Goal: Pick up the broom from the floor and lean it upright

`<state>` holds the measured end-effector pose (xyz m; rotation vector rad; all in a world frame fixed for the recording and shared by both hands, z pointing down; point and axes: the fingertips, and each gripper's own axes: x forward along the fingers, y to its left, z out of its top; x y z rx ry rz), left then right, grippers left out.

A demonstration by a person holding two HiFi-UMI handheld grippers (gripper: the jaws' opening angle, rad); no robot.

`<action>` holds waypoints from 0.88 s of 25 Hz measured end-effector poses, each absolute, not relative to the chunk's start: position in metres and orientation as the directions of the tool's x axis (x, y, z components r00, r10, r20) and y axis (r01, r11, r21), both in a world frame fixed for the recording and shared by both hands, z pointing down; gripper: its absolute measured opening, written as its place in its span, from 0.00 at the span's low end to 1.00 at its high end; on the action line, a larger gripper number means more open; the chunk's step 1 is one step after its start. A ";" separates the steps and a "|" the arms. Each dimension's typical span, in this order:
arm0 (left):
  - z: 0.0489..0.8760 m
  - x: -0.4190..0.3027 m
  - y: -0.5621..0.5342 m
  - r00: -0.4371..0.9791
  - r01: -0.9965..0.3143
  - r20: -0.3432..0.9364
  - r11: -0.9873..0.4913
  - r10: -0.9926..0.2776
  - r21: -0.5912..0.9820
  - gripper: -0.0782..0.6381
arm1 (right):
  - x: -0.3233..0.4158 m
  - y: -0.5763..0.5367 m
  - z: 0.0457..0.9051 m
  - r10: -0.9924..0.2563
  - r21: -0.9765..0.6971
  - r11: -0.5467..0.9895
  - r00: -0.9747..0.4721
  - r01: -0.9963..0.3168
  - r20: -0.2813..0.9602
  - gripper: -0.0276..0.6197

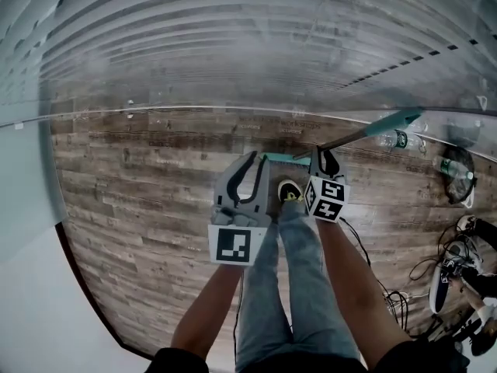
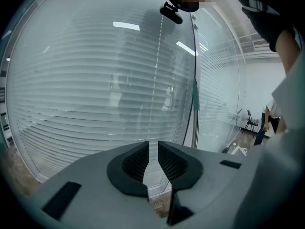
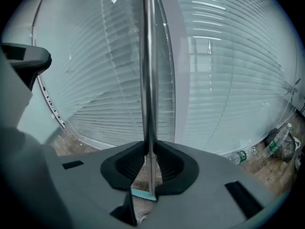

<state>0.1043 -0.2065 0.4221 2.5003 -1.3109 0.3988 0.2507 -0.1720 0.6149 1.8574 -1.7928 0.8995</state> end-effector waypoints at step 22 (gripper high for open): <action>0.430 0.100 -0.218 0.530 -0.839 0.402 -0.530 -0.746 0.123 0.21 | 0.254 -0.203 0.628 -0.656 -0.151 0.063 -0.155 -0.987 0.739 0.18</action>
